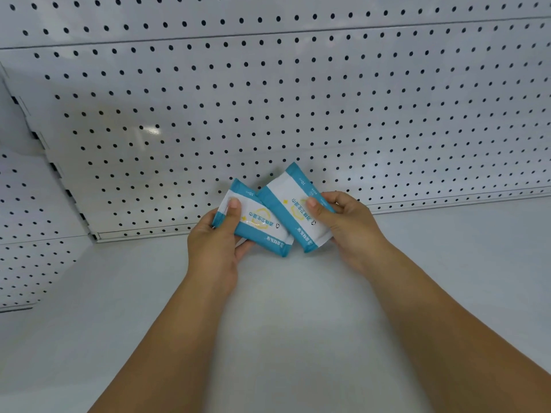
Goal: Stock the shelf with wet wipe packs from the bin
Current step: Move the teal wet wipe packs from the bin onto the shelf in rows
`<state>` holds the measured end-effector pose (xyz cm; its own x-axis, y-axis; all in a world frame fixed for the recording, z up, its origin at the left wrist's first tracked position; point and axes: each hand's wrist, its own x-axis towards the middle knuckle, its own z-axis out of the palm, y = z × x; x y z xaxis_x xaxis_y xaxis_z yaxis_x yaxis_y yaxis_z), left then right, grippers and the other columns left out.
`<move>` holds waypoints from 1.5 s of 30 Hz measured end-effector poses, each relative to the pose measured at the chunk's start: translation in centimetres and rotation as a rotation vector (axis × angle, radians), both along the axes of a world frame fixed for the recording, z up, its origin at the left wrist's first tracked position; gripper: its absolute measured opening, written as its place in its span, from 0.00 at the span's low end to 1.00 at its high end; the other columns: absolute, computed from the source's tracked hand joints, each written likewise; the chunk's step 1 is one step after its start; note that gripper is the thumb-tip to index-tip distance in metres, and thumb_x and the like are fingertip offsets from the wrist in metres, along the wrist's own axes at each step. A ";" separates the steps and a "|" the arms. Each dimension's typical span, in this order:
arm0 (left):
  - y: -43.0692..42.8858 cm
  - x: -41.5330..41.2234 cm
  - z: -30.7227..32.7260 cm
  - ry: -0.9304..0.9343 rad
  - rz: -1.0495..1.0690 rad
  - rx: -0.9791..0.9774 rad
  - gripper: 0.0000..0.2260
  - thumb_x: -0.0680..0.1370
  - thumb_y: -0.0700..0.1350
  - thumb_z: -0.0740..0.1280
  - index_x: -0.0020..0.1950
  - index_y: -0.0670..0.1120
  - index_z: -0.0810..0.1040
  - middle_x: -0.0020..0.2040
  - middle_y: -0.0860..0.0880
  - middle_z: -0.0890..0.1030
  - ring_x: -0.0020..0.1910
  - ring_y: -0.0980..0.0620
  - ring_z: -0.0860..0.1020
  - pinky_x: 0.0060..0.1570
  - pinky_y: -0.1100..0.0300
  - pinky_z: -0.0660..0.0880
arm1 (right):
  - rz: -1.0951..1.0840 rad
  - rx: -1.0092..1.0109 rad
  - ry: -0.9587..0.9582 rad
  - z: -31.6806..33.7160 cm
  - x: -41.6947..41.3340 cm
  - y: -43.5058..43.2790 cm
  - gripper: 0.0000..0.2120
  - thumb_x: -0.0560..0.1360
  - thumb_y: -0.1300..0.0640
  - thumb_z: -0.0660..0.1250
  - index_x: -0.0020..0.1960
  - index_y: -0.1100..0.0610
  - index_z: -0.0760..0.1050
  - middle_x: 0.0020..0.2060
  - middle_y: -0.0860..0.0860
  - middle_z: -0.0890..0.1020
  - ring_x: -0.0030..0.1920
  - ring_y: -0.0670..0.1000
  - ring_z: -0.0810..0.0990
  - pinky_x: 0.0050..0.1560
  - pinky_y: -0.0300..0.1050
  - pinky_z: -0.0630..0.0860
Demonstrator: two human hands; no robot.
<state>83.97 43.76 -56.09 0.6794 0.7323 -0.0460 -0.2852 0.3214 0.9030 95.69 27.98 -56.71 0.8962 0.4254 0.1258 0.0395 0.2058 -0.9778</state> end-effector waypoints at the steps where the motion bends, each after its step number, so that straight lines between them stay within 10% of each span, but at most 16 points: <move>1: 0.0 0.0 -0.1 0.002 -0.005 0.006 0.10 0.77 0.48 0.72 0.55 0.44 0.79 0.54 0.45 0.85 0.53 0.48 0.85 0.45 0.51 0.84 | -0.004 -0.003 0.009 0.0 0.0 0.0 0.22 0.63 0.46 0.78 0.53 0.55 0.81 0.49 0.53 0.87 0.52 0.55 0.86 0.57 0.54 0.81; 8: -0.1 0.3 -0.4 0.001 -0.016 0.046 0.10 0.79 0.40 0.70 0.60 0.42 0.78 0.55 0.43 0.83 0.51 0.46 0.85 0.43 0.52 0.83 | -0.020 0.077 0.153 0.5 0.2 -0.2 0.11 0.71 0.56 0.78 0.50 0.57 0.80 0.49 0.55 0.87 0.47 0.52 0.86 0.56 0.55 0.81; 13: 0.2 0.5 -0.6 -0.005 -0.003 0.036 0.11 0.80 0.37 0.67 0.62 0.40 0.76 0.57 0.41 0.83 0.51 0.44 0.85 0.48 0.48 0.83 | -0.007 0.343 0.361 1.1 0.6 -0.8 0.24 0.75 0.64 0.73 0.65 0.50 0.70 0.49 0.53 0.86 0.42 0.48 0.87 0.39 0.46 0.83; 18: 0.1 0.3 -0.6 -0.016 -0.025 0.032 0.07 0.81 0.36 0.65 0.58 0.39 0.78 0.53 0.42 0.84 0.53 0.43 0.84 0.50 0.48 0.83 | 0.127 0.209 0.267 1.0 0.4 -1.1 0.17 0.79 0.61 0.67 0.67 0.54 0.76 0.57 0.53 0.85 0.60 0.56 0.83 0.57 0.60 0.81; 27: -0.3 0.2 -0.3 -0.064 -0.072 -0.024 0.08 0.81 0.35 0.64 0.59 0.40 0.79 0.53 0.43 0.84 0.53 0.44 0.84 0.48 0.51 0.83 | -0.019 0.356 0.363 0.7 0.1 -0.3 0.22 0.76 0.69 0.70 0.66 0.55 0.68 0.57 0.57 0.83 0.53 0.54 0.85 0.53 0.53 0.83; 40: 0.6 -0.2 0.0 0.153 0.111 0.071 0.21 0.70 0.55 0.78 0.55 0.42 0.80 0.44 0.47 0.86 0.38 0.52 0.85 0.44 0.52 0.83 | 0.123 0.244 0.320 0.7 -0.2 -0.2 0.25 0.74 0.67 0.73 0.68 0.57 0.69 0.54 0.56 0.86 0.54 0.55 0.86 0.55 0.56 0.82; 45: 0.5 -0.2 0.4 0.179 -0.037 0.125 0.25 0.69 0.59 0.75 0.56 0.42 0.80 0.50 0.44 0.86 0.49 0.46 0.86 0.53 0.47 0.82 | 0.201 0.004 0.158 -0.1 -1.2 0.5 0.17 0.74 0.66 0.74 0.61 0.61 0.75 0.52 0.54 0.86 0.51 0.54 0.86 0.54 0.55 0.83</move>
<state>83.79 44.25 -55.72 0.6949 0.7148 -0.0786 -0.1070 0.2109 0.9716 94.47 28.44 -56.76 0.8024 0.5968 -0.0066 -0.1554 0.1981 -0.9678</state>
